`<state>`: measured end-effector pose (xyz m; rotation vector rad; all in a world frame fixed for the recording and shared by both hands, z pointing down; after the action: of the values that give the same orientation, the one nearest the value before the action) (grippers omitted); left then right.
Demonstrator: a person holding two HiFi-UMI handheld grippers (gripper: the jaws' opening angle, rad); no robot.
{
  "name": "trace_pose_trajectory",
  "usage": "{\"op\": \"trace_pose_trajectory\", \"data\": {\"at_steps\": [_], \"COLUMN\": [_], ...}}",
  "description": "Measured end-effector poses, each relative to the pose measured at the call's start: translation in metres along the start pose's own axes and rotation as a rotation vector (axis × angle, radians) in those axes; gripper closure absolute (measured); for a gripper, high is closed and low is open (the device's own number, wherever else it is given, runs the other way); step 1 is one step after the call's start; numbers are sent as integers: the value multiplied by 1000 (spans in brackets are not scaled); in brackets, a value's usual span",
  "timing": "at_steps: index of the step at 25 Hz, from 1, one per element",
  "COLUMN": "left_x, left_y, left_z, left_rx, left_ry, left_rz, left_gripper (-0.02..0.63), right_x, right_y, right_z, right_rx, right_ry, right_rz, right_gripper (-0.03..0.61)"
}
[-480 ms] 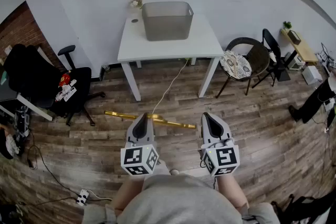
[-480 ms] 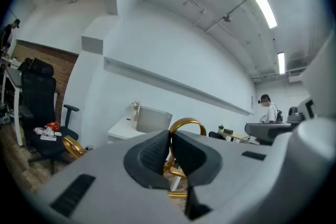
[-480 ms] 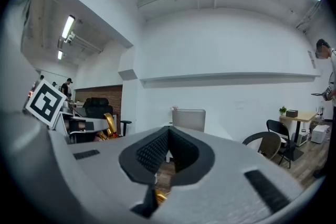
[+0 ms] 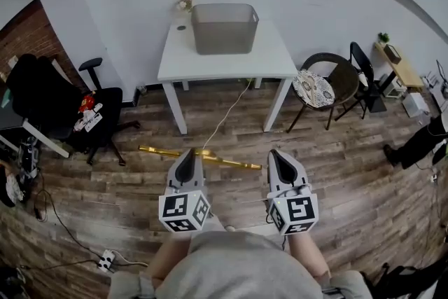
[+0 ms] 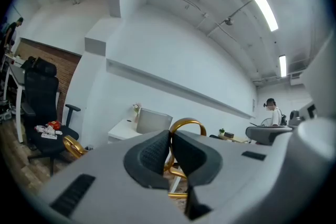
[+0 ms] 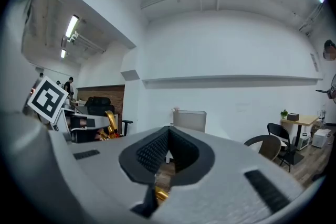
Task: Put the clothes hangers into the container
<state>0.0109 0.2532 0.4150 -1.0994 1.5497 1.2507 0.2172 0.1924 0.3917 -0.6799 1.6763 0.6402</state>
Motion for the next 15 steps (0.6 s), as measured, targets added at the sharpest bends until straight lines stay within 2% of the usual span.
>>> {"op": "trace_pose_trajectory", "data": {"at_steps": [4,10,15], "left_x": [1,0,-3], "left_y": [-2,-5,-6], "left_z": [0,-1,-8], "left_rx": [4,1,-1], "left_ry": [-3,4,11], "left_rz": [-2,-5,-3], "left_gripper": [595,595,595], "right_x": [-1,-6,-6], "right_y": [-3,-7,-11], "right_z": [1,1,-2], "right_rx": [2,17,17], "right_ry": [3,0,-6], "right_rz": [-6,-75,-69], "right_gripper": [578,577,577]}}
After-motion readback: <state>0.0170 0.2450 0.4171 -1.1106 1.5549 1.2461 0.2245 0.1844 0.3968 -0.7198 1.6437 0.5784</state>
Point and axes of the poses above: the fingertips, and each gripper's own axes: z backward along the fingers, y to its left, x out of its top, the point moved 4 cm from there along z, backward along the fingers, and after that the axes turned 7 degrees about y, right-handed, at the moved point
